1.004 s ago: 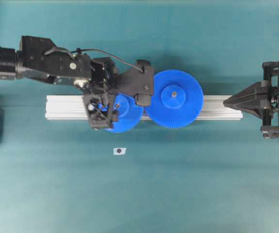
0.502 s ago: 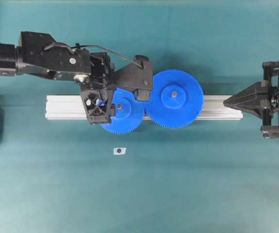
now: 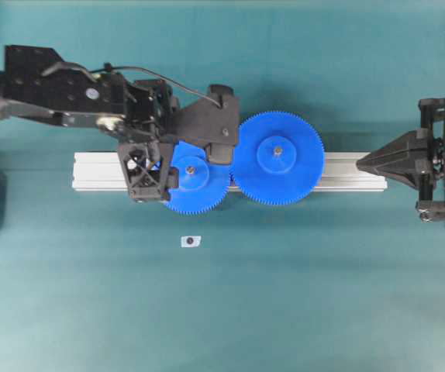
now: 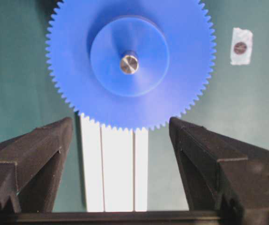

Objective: Insert the small gear onto the shaft.

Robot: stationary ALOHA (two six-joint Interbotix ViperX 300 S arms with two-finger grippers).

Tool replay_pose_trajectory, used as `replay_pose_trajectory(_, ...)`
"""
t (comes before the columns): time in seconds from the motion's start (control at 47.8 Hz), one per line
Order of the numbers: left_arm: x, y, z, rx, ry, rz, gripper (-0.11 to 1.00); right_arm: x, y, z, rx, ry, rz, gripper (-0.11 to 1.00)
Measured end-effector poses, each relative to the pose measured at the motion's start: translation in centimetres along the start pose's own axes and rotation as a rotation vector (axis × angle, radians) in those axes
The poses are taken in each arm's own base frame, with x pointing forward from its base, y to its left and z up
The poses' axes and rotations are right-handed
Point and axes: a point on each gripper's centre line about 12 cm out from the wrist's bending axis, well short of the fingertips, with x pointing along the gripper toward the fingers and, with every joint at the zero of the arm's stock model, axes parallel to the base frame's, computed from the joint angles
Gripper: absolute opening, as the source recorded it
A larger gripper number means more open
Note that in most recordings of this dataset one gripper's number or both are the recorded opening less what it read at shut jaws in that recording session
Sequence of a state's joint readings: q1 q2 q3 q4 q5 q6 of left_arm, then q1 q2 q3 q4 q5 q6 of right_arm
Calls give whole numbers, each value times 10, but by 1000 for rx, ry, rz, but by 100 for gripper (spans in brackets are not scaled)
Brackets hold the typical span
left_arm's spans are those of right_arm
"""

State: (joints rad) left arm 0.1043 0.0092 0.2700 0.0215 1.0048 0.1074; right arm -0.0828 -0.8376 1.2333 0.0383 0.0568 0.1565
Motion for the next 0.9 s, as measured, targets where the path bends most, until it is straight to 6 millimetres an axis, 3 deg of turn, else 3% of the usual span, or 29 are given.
replay_pose_trajectory(0.314,-16,-2,3,6,-40,2,78,0,0,0,0,0,0,0)
replay_pose_trajectory(0.9,-17,-10,8,28,-75,-1,78,0,-1,-3,23,8,-2,0)
